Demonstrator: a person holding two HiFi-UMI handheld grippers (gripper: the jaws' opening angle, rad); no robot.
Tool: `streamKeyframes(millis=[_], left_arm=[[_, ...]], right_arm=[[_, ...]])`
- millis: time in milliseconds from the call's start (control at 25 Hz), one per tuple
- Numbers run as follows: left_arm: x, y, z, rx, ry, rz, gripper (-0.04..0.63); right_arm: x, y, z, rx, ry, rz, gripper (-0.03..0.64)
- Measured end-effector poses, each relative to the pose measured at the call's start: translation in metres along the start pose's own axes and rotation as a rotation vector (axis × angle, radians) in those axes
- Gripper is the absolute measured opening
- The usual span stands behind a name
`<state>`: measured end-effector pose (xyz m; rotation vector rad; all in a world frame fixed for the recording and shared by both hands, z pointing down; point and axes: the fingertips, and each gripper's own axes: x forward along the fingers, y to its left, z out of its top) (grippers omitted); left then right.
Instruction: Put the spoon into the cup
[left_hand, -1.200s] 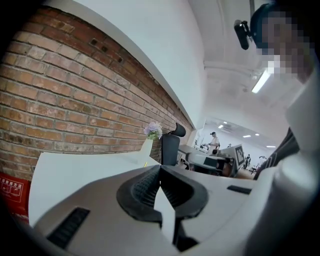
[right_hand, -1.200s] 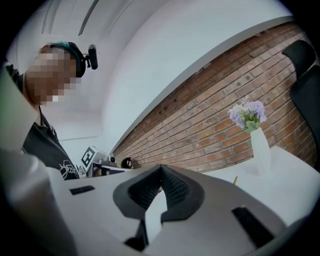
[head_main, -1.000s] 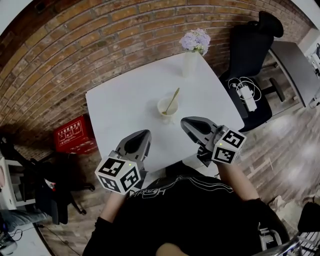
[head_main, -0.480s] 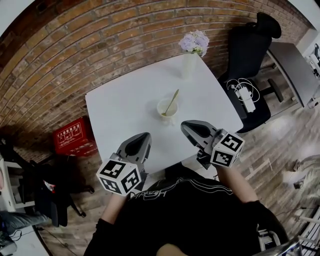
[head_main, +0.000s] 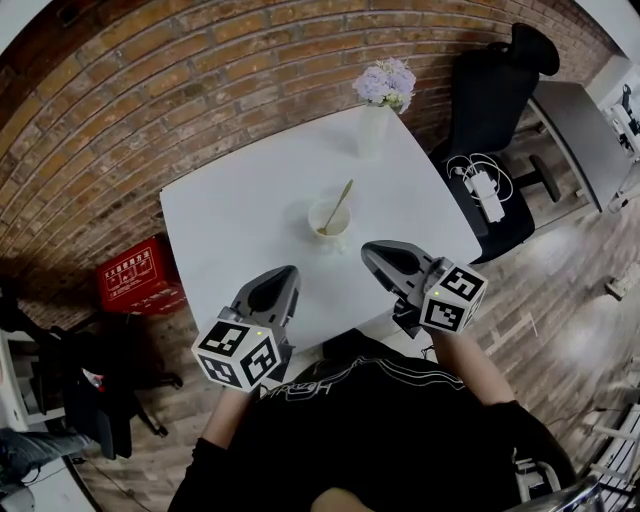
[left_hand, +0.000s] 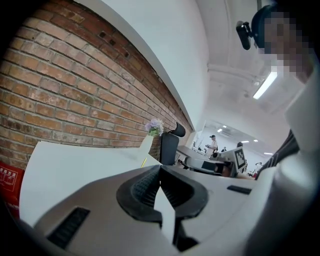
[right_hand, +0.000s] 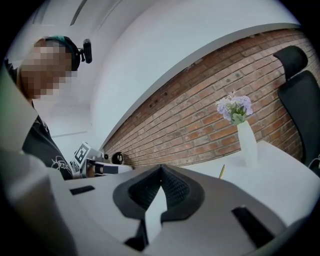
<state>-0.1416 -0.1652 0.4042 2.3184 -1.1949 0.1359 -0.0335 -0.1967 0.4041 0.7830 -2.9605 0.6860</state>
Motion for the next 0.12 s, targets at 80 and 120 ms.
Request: streamKeyframes(millis=[80,120], left_arm=[[0.0019,0.0031,0.0022,-0.003,0.0,-0.001,0.005],[0.003,0.0045,0.0032,-0.004,0.0,-0.002,0.005]], right_arm=[[0.0027,-0.0026,0.0007,0.002,0.004,-0.001,-0.003],[0.0039,-0.004,0.0012,0.003,0.005,-0.001,-0.003]])
